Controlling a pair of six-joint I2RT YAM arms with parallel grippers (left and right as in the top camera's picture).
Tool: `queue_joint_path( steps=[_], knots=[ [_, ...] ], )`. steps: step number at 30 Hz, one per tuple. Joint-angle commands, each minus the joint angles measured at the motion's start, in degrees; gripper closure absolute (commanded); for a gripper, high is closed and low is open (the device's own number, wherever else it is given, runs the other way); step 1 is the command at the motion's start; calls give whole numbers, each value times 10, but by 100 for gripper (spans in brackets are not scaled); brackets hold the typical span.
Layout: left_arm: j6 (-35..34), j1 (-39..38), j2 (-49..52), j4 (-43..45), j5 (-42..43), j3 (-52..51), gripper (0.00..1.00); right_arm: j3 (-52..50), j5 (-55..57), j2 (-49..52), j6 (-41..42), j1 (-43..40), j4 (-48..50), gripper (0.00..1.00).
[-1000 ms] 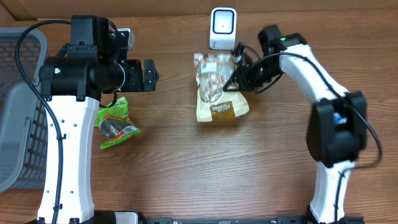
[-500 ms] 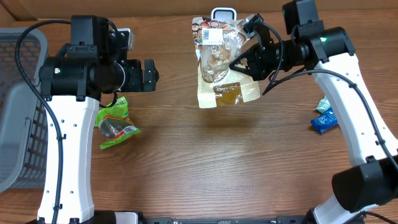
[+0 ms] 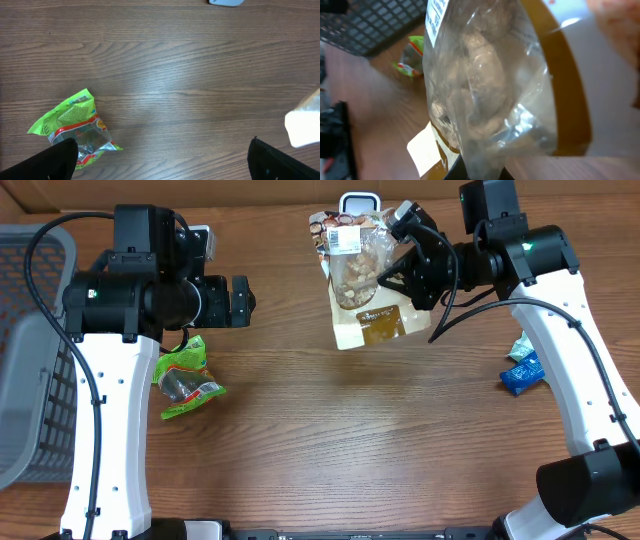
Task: Scan the item barcode
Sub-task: 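Lift the cookie bag and carry it to the white scanner, then hold the cookie bag in front of the scanner window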
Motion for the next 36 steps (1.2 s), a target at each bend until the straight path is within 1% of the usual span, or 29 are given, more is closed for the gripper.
queue_joint_path(
  steps=[1, 6, 11, 12, 14, 17, 20, 22, 25, 30, 32, 33, 36],
  knots=[
    [-6, 0, 2, 0, -1, 0, 0, 14, 15, -18, -46, 2, 7, 96],
    [-6, 0, 2, 0, -1, 0, 0, 13, 12, -7, -83, 2, 12, 96],
    [-6, 0, 2, 0, -1, 0, 0, 9, 24, 25, -78, 2, 38, 96],
    [-6, 0, 2, 0, -1, 0, 0, 9, 37, 32, -56, 2, 45, 96],
    [-6, 0, 2, 0, -1, 0, 0, 9, 90, 44, 22, 3, 71, 96],
    [-6, 0, 2, 0, -1, 0, 0, 9, 225, 58, 144, 13, 110, 96],
    [-6, 0, 2, 0, -1, 0, 0, 8, 350, 66, 214, 31, 146, 96],
    [-6, 0, 2, 0, -1, 0, 0, 8, 409, 71, 233, 44, 171, 96],
    [-6, 0, 2, 0, -1, 0, 0, 8, 489, 84, 233, 61, 215, 96],
    [-6, 0, 2, 0, -1, 0, 0, 8, 681, 128, 227, 82, 304, 96],
    [-6, 0, 2, 0, -1, 0, 0, 8, 753, 150, 195, 87, 339, 96],
    [-6, 0, 2, 0, -1, 0, 0, 8, 817, 171, 160, 91, 373, 96],
    [-6, 0, 2, 0, -1, 0, 0, 8, 901, 204, 84, 96, 443, 96]
  ],
)
